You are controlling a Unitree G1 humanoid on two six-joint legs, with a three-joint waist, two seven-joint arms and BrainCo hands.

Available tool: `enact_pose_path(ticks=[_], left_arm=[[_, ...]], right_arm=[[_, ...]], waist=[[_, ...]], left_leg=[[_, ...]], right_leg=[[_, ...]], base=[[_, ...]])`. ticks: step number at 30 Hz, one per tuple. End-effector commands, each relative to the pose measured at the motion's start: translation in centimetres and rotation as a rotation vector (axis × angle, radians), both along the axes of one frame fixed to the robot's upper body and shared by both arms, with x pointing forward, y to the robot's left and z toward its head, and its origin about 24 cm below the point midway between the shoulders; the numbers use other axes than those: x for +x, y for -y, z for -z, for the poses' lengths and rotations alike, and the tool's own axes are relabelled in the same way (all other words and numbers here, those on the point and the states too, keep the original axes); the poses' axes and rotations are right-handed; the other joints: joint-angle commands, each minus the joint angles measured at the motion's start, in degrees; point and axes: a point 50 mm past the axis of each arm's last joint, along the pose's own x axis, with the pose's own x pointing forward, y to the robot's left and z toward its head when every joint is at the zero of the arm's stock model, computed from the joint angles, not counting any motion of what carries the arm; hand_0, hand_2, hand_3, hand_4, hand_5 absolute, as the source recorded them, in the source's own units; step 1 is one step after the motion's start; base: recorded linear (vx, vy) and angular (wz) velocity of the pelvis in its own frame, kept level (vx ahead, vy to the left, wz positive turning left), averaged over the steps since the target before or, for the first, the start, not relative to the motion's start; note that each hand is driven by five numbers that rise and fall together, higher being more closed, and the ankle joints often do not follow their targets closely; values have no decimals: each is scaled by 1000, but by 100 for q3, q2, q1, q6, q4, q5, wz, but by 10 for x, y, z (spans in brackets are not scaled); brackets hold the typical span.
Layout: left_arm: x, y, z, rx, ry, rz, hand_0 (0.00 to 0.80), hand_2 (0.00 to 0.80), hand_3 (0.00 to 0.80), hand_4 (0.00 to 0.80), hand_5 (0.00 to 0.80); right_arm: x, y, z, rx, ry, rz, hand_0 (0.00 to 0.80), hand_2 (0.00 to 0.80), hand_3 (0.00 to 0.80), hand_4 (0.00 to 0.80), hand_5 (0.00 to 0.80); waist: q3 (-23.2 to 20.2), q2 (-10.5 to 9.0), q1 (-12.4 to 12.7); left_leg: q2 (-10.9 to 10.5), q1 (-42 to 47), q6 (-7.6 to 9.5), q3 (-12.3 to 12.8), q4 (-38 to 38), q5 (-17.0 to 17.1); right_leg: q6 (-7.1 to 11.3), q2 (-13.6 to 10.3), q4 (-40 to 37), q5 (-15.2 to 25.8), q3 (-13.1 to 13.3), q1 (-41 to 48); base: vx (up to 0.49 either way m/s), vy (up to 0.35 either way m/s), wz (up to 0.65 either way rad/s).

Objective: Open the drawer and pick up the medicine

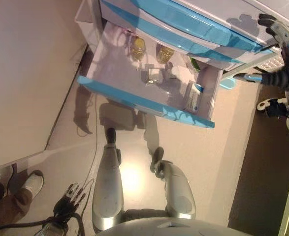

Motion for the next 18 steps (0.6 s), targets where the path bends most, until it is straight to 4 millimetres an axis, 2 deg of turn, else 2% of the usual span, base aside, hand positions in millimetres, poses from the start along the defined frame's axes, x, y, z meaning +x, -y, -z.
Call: enact_pose_path(ticks=[1, 8, 18], left_arm=[[-11, -4, 0, 44, -43, 29, 0, 0, 0, 0, 0], [-3, -16, -9, 95, -36, 28, 0, 0, 0, 0, 0], [2, -13, -9, 99, -41, 65, 0, 0, 0, 0, 0]], right_arm=[[-3, -2, -32, -25, 111, 29, 0, 0, 0, 0, 0], [1, -20, -50, -74, 112, -24, 0, 0, 0, 0, 0], [22, -39, -48, -149, 13, -42, 0, 0, 0, 0, 0]], waist=[[-127, 54, 166], [-127, 19, 335], [-127, 50, 495]], left_leg=[[-301, 875, 489, 288, -609, -601], [-332, 943, 518, 242, -671, -622], [-388, 1010, 510, 168, -746, -564]], right_leg=[[353, 72, 108, 1403, 162, -354], [352, 71, 16, 1484, 108, -244], [318, 27, -103, 1486, 30, -124]], base=[[2, -28, 12], [-2, -36, 5], [5, -2, 6]])
